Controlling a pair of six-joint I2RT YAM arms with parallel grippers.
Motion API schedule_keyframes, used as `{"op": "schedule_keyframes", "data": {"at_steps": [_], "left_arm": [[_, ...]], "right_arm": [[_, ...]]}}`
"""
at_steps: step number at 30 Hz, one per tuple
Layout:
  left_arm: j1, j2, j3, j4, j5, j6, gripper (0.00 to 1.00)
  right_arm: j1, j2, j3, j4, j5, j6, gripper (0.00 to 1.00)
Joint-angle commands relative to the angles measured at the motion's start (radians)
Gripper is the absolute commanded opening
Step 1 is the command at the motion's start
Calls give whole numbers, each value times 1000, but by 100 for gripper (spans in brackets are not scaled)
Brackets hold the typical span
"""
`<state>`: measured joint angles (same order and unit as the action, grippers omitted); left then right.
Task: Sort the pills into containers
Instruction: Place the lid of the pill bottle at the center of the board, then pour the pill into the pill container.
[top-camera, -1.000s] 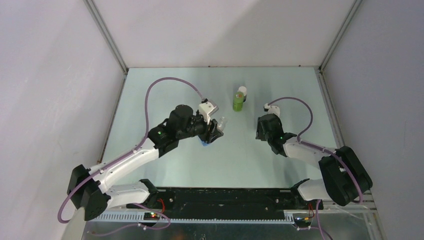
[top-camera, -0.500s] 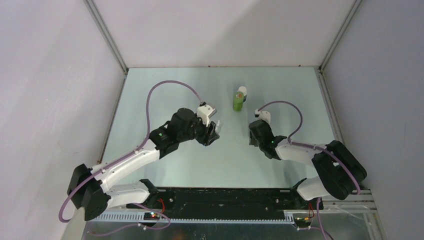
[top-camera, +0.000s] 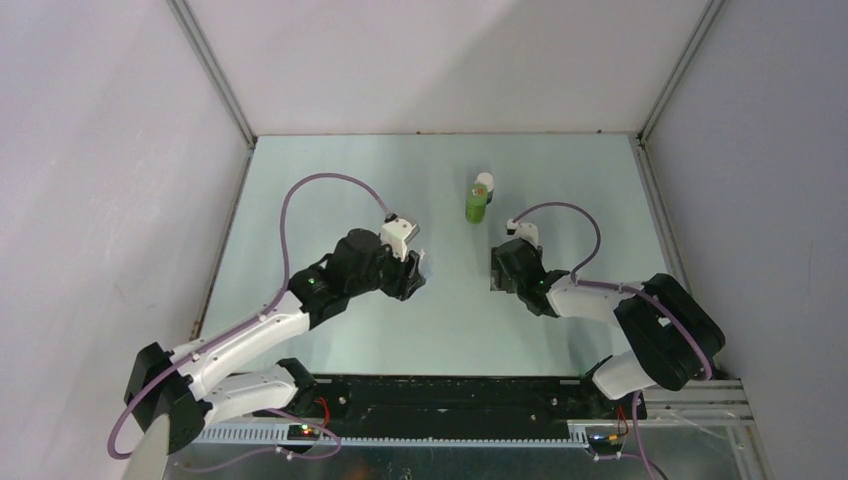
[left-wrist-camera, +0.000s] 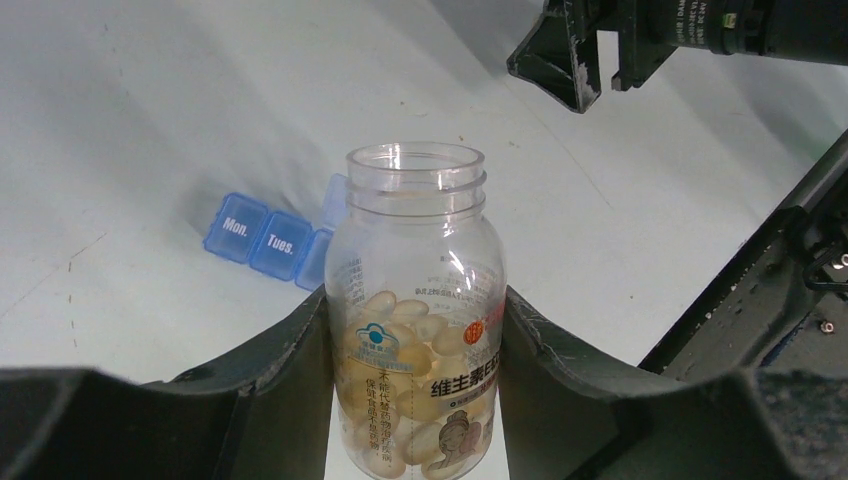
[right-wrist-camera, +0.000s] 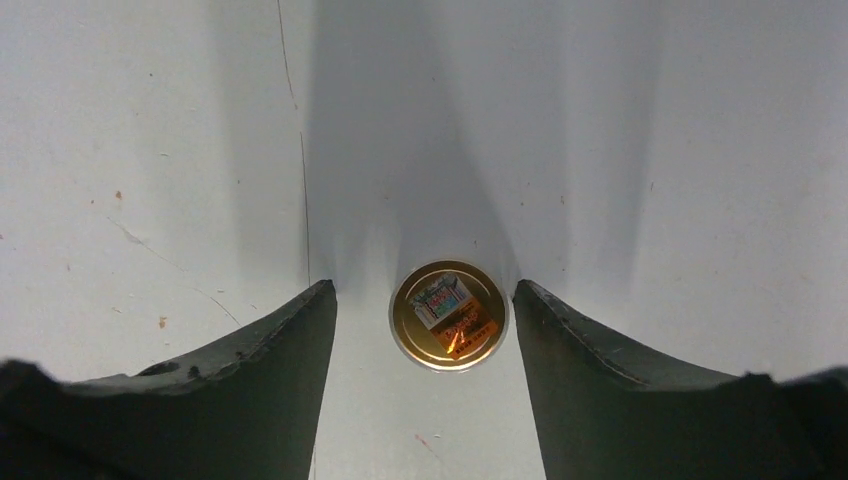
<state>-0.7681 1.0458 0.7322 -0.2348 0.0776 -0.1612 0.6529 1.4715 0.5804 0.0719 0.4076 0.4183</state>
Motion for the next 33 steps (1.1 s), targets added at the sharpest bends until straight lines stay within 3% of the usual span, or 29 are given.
{"op": "schedule_keyframes", "data": {"at_steps": [1,6,18,33], "left_arm": [[4,-30,4,-22,-47,-36,0],[2,-2,41,-118,-70,-64,0],[-21,146,161,-359,-223,-6,0],[-30,297,167,-381,-216,16,0]], "right_arm": [[-12,-8,24,10,-24,18,72],[-70,-94,48,-60,-102,20,82],[-161,-231,53,-128,-182,29,83],[-172,-234,51,-140,-182,44,82]]}}
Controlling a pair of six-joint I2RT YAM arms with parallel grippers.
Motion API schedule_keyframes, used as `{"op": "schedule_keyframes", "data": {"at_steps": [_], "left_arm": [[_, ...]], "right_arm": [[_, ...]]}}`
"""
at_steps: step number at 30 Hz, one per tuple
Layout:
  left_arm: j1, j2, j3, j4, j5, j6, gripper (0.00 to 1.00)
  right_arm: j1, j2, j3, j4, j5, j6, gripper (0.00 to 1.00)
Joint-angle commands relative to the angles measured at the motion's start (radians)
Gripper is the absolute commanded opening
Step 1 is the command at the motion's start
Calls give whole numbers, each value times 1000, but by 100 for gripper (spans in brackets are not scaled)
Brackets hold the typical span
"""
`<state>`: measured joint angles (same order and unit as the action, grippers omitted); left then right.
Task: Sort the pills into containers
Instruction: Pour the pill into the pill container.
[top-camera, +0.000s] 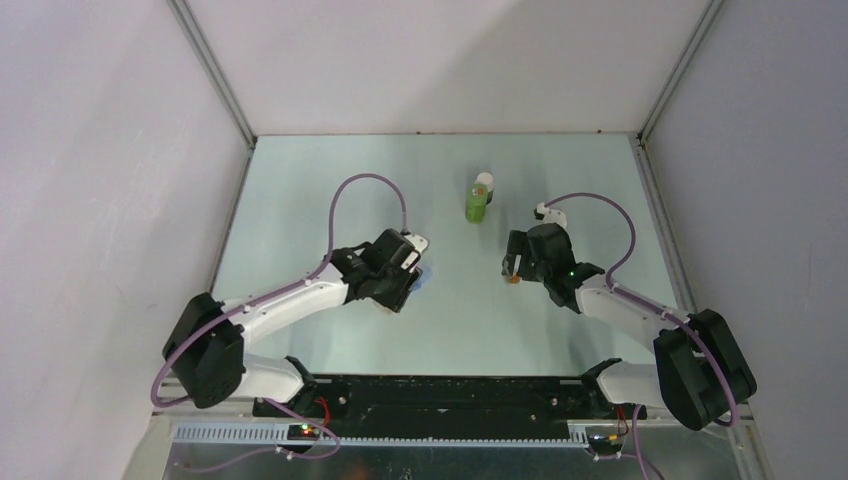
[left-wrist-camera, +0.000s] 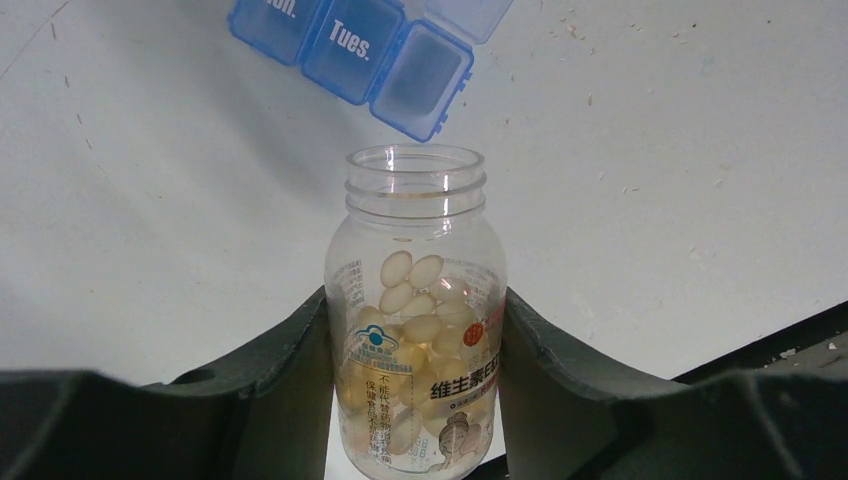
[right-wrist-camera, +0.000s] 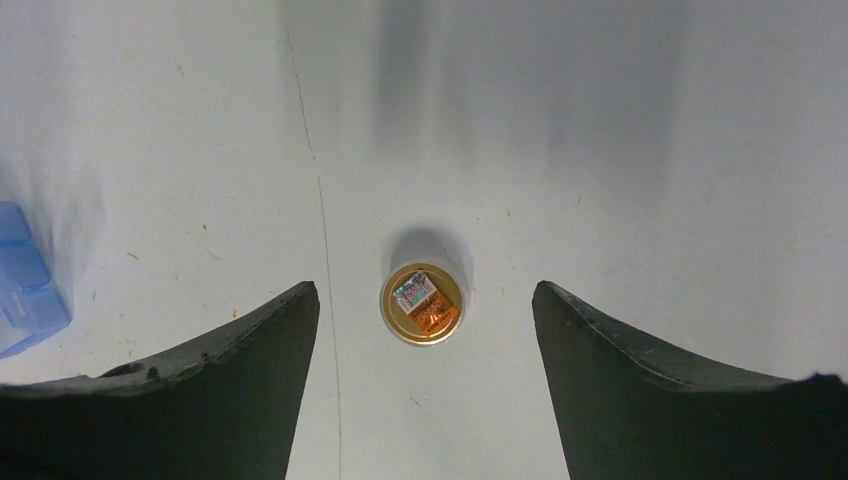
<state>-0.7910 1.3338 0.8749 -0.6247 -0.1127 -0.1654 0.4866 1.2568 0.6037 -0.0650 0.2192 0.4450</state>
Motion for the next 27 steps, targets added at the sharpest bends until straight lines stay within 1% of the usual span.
{"op": "schedule_keyframes", "data": {"at_steps": [1,9,17,27], "left_arm": [[-7,12,22,13,-25,20,0],[-10,65,44,2,-45,28,0],[-9,149,117,-79,-73,35,0],[-10,212,160,-96,-83,43,0]], "right_arm": [[-6,-20,26,-4,7,18,82],[-10,-25,21,-1,10,20,82],[-20,-20,15,13,-12,24,81],[-30,-15,7,19,-26,24,81]]}}
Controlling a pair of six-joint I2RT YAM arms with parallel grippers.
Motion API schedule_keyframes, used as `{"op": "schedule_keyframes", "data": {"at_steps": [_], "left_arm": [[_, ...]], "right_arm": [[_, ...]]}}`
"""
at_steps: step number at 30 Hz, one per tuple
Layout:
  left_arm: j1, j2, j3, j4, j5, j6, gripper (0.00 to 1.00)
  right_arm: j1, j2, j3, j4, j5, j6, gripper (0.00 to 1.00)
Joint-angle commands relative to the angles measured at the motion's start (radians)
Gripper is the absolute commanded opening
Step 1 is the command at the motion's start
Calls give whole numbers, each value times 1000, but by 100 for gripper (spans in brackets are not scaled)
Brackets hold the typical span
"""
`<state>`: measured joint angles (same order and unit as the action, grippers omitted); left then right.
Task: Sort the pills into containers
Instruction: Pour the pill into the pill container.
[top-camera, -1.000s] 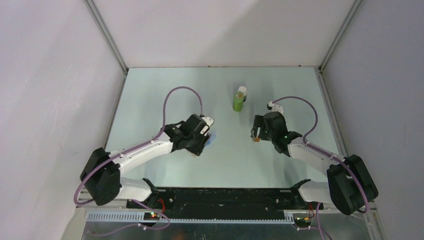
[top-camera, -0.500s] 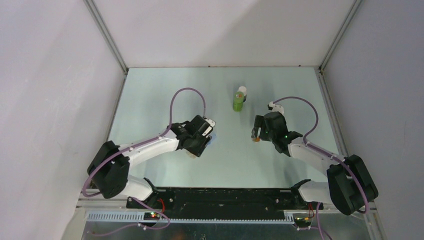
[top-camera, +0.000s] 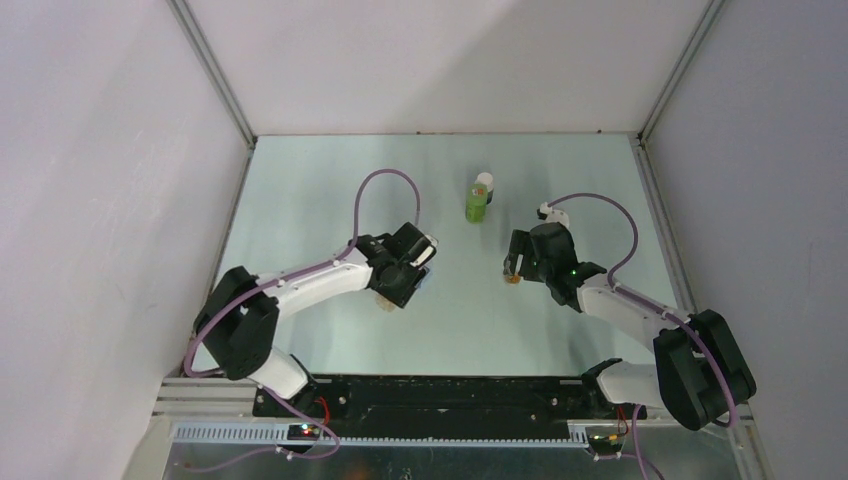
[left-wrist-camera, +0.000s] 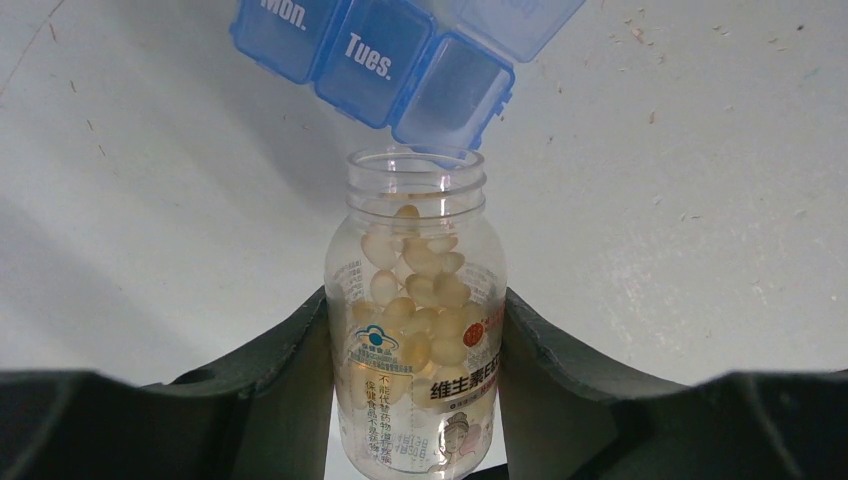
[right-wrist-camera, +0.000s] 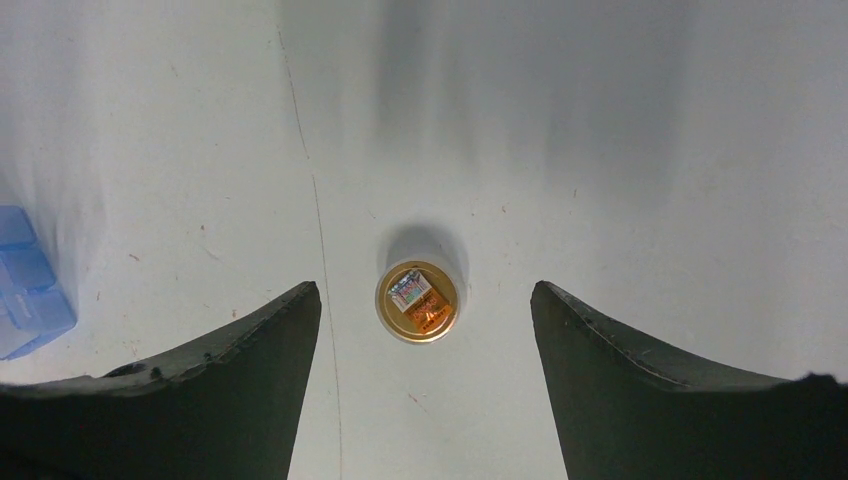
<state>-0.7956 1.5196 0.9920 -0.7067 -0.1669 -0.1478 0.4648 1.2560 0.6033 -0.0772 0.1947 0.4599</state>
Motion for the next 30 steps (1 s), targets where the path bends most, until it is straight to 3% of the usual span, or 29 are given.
{"op": "schedule_keyframes", "data": {"at_steps": [1,30], "left_arm": [[-4,35,45,-17,-30,27,0],[-8,168,199,-176,-1,115,0]], "right_arm": [[-10,-15,7,32,-1,9,81],[-20,-24,7,34,-19,8,80]]}}
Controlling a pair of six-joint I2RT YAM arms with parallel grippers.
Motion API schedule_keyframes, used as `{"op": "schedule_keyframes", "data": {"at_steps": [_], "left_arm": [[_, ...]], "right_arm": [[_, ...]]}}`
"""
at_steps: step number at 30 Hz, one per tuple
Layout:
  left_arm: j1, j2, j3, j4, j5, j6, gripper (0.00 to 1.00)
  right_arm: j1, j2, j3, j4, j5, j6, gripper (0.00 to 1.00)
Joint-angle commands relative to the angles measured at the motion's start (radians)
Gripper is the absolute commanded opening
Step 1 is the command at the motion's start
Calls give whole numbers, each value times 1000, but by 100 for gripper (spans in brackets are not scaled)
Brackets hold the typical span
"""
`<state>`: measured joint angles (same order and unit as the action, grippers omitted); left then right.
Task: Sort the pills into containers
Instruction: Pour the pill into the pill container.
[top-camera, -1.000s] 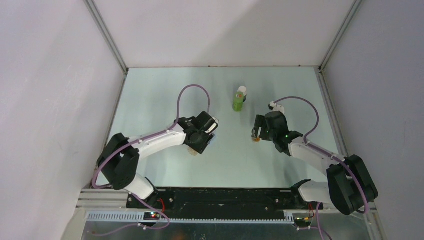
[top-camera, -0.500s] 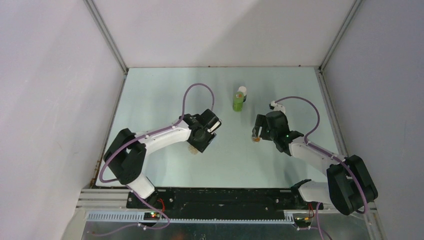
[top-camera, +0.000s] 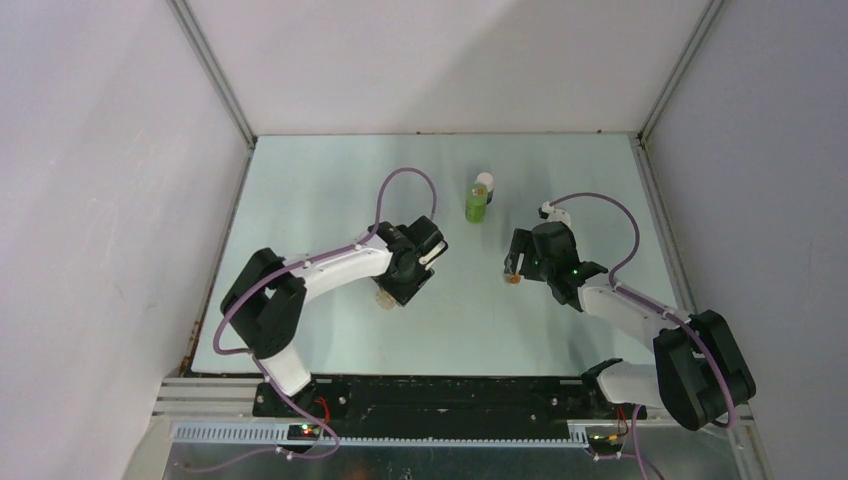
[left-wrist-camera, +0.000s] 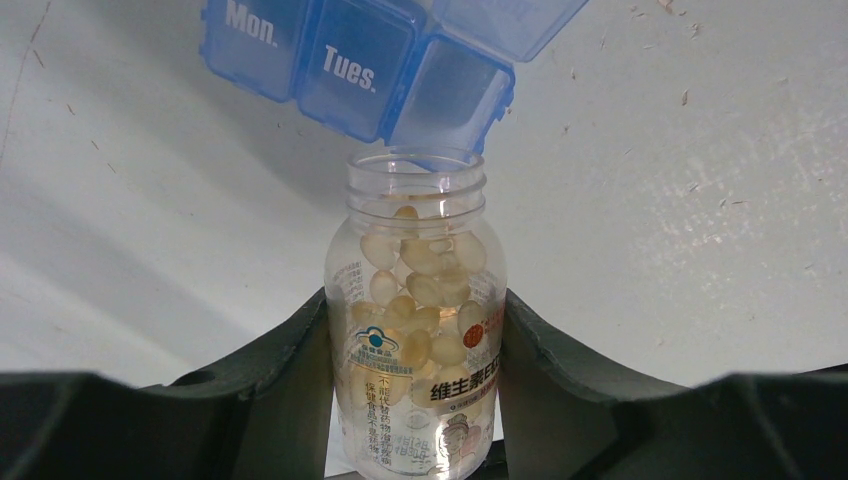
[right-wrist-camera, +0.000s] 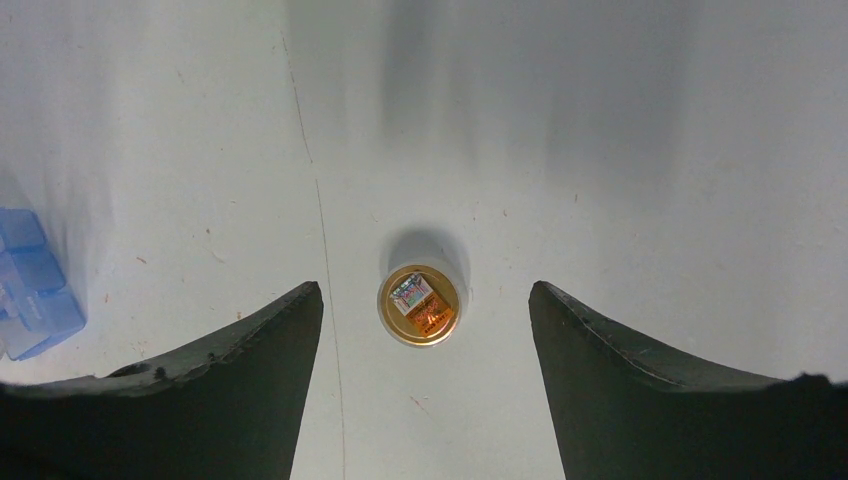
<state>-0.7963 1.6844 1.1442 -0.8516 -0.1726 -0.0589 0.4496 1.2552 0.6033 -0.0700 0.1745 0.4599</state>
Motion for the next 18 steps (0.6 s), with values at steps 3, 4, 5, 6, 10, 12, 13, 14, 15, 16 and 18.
{"op": "schedule_keyframes", "data": {"at_steps": [3,4,5,6,10,12,13,14,15,16,18], "left_arm": [[-7,12,53,-40,1,31,0],[-7,14,54,-45,0,34,0],[-6,18,57,-50,-4,36,0],[-7,20,60,-52,-7,39,0],[-7,39,84,-74,-9,51,0],[-6,50,97,-83,-13,55,0],[-6,58,102,-89,-14,57,0],[-6,63,111,-92,-15,57,0],[-6,70,117,-102,-18,57,0],[-7,74,126,-105,-20,57,0],[-7,84,135,-112,-21,57,0]], "right_arm": [[-6,-23,7,26,2,7,80],[-6,-21,7,26,2,7,80],[-6,-21,6,26,2,8,80],[-6,-22,7,25,2,8,80],[-8,-20,7,24,1,8,80],[-9,-20,7,25,2,8,80],[-9,-18,7,25,1,9,80],[-10,-18,7,24,0,9,80],[-11,-17,7,24,-1,9,80],[-11,-18,7,24,-2,9,80],[-12,-17,7,25,-1,10,80]]}}
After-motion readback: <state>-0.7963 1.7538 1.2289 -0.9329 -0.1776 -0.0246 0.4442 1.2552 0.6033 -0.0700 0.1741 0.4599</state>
